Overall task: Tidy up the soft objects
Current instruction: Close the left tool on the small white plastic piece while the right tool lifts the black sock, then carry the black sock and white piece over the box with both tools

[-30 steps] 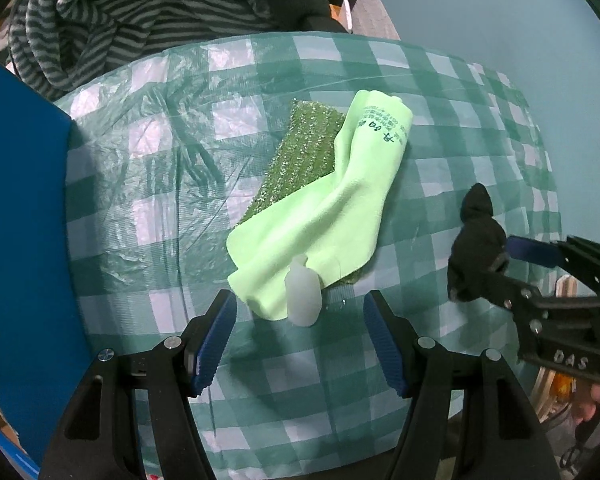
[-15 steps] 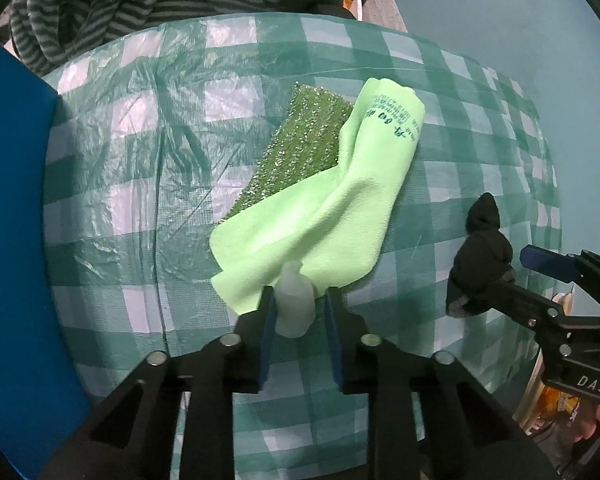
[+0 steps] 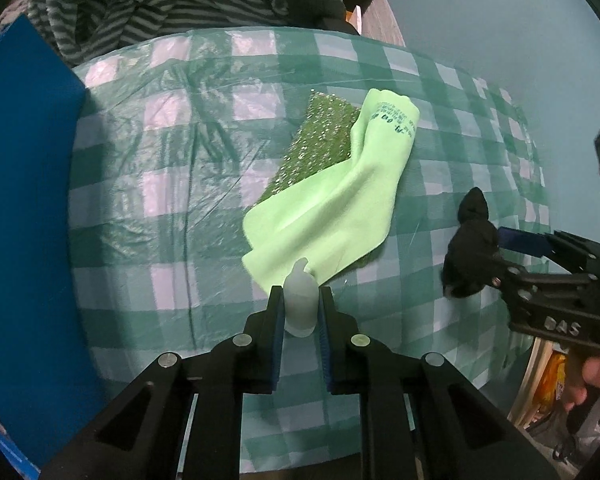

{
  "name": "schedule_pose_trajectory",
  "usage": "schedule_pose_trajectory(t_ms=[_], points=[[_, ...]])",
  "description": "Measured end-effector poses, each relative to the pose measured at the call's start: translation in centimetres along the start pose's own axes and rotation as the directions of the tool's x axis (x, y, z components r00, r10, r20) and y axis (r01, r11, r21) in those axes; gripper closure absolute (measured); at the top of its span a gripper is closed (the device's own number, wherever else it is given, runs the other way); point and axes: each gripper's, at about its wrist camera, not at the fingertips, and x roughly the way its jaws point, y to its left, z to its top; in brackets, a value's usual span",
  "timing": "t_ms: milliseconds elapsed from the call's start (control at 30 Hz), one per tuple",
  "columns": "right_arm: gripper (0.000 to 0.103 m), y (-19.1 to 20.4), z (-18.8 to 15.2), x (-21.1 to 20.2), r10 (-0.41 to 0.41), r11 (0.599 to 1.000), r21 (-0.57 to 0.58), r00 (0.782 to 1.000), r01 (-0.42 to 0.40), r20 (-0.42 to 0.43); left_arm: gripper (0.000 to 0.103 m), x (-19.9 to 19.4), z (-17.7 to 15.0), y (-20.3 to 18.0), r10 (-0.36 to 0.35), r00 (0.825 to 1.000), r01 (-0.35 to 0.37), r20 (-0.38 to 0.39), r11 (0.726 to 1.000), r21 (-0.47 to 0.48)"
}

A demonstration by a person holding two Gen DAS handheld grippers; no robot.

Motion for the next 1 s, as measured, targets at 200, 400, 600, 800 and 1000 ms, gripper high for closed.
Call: schedule_pose_trajectory(t_ms=[200,400,600,800,1000], points=[[0.032,0.5,-0.1,1.8,-0.026,1.000,0.004,0.999,0.026,-0.037,0.088,-1.0,-0.7,0.7,0.012,1.000,-0.012,0.010,1.000,0.012],[0.057,1.0,-0.3,2.0,-0.021,1.000,0.009,1.000,0.022,-0.019,0.088,-1.8,-1.5,1.2,0.023,1.000,-0.024,0.018,0.999,0.022],[0.061,1.6,-0.5,0.9,-0.005,1.000,0.000,1.000,0.005,0.006,0.088,-3.2,-1.8,1.5,0.044,0.998,-0.047,0.045,0.997,0.056],[0.061,2.9,-0.5,-0.8,-0.011,1.000,-0.027,0.999,0.012,0.034,0.088,-5.3,-2.0,2.0,0.060,0.995,-0.066,0.083,0.995,0.076],[0.061,4.3,-0.7,-2.8,-0.013,0.997,-0.073,0.997,0.018,0.073,0.088,-6.9,-2.2,2.9,0.067,0.992,-0.076,0.102,0.994,0.080]])
